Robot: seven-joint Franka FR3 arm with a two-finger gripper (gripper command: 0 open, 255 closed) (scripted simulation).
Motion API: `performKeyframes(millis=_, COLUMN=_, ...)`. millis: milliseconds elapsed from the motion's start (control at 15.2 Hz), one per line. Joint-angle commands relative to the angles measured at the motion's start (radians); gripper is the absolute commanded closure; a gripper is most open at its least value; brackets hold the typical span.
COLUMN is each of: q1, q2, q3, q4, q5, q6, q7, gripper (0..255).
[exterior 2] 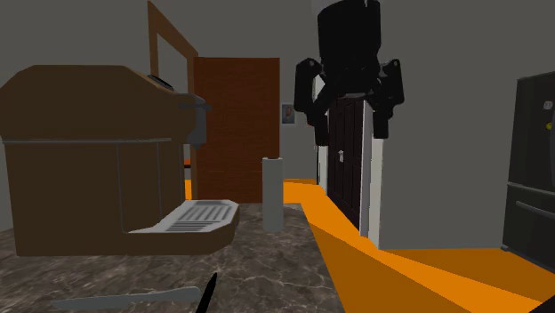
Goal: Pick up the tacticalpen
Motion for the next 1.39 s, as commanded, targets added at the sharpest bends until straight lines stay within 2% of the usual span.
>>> performKeyframes(millis=0, q1=-0.006, q2=0.060, q3=0.035, q4=0.003, q5=0.005, q6=0.072, q7=0.057, gripper=0)
performKeyframes(millis=264, q1=-0.029, q2=0.206, q3=0.111, q4=0.022, q5=-0.018, q6=0.218, q7=0.184, gripper=0)
performKeyframes(millis=462, q1=-0.057, q2=0.330, q3=0.167, q4=0.055, q5=-0.072, q6=0.318, q7=0.298, gripper=0)
performKeyframes(millis=660, q1=-0.085, q2=0.466, q3=0.212, q4=0.104, q5=-0.172, q6=0.404, q7=0.437, gripper=0)
performKeyframes(millis=858, q1=-0.091, q2=0.611, q3=0.228, q4=0.171, q5=-0.314, q6=0.465, q7=0.601, gripper=0)
performKeyframes(millis=1122, q1=-0.037, q2=0.797, q3=0.181, q4=0.287, q5=-0.504, q6=0.509, q7=0.808, gripper=0)
performKeyframes(millis=1320, q1=0.028, q2=0.923, q3=0.122, q4=0.387, q5=-0.605, q6=0.526, q7=0.927, gripper=0)
